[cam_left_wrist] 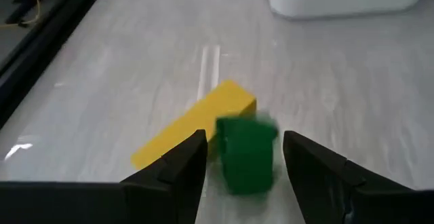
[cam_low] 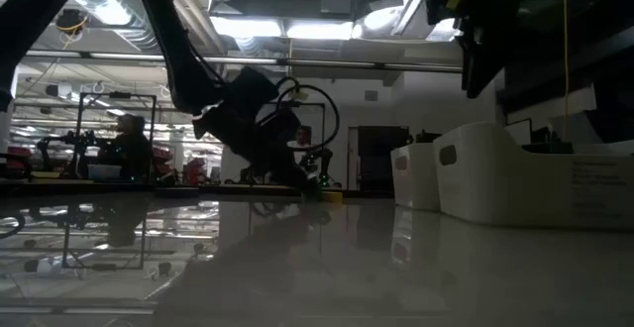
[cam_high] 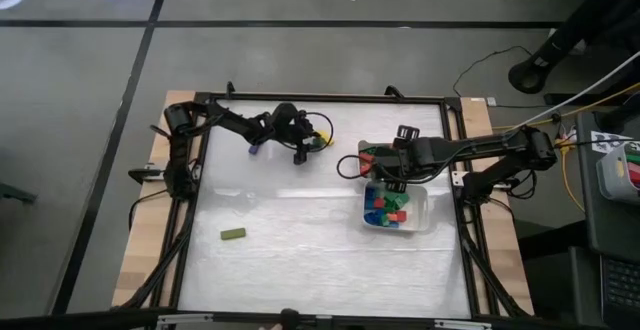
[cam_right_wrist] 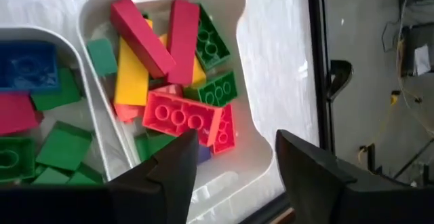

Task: Sort blocks by size
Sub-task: Put the green cube game piece into the bottom white bin

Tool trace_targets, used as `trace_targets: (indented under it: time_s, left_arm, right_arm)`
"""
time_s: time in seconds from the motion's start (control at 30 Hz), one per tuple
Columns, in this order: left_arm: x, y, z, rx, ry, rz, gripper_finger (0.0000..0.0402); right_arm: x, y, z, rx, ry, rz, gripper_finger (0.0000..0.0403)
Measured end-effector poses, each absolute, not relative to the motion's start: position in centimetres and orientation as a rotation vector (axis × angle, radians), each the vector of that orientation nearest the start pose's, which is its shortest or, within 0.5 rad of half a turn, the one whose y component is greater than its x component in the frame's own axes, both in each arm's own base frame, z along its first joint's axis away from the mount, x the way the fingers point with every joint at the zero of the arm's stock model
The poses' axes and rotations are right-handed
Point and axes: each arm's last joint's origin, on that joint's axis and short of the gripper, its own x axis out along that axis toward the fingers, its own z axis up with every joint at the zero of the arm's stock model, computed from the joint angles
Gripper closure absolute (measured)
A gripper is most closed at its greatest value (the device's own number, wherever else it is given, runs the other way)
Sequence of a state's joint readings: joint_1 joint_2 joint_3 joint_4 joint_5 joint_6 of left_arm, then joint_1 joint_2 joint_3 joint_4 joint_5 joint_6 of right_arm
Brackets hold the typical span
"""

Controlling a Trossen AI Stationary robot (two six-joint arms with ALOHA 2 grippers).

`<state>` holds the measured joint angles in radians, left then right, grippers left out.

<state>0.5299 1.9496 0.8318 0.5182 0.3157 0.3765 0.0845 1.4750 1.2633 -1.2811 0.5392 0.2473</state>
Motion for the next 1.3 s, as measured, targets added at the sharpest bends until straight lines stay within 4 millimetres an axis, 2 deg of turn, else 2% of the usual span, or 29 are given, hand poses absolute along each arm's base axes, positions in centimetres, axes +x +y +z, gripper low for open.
trace_targets:
  time_s: [0.4,0.5,0.63,0.7,0.9,1.1,1.2,1.3]
  left_arm:
    - [31.3,17.3,9.9,0.189,0.624,0.159,0.0225]
    - [31.3,17.3,9.9,0.193,0.624,0.157,0.0253]
    - [31.3,17.3,9.9,0.195,0.623,0.152,0.0322]
    - [31.3,17.3,10.0,0.169,0.614,0.150,0.0329]
    - [31.3,17.1,11.8,0.062,0.528,0.121,0.0329]
    - [31.2,16.7,14.5,0.005,0.430,0.053,0.0329]
    - [31.0,16.6,16.0,-0.030,0.380,0.057,0.0329]
    - [30.9,16.5,17.3,-0.138,0.326,0.075,0.0329]
  right_arm:
    - [25.7,0.7,28.2,-0.287,1.347,-0.505,0.0205]
    - [25.8,0.7,28.2,-0.293,1.346,-0.500,0.0205]
    - [26.4,0.6,28.3,-0.322,1.301,-0.463,0.0205]
    - [26.9,0.1,28.3,-0.326,1.265,-0.445,0.0205]
    - [28.2,-3.9,28.7,-0.278,1.181,-0.371,0.0205]
    - [29.2,-8.7,29.6,-0.274,0.991,-0.214,0.0205]
    - [29.6,-10.3,30.3,-0.301,0.868,-0.155,0.0205]
    - [29.9,-11.3,31.0,-0.321,0.774,-0.157,0.0205]
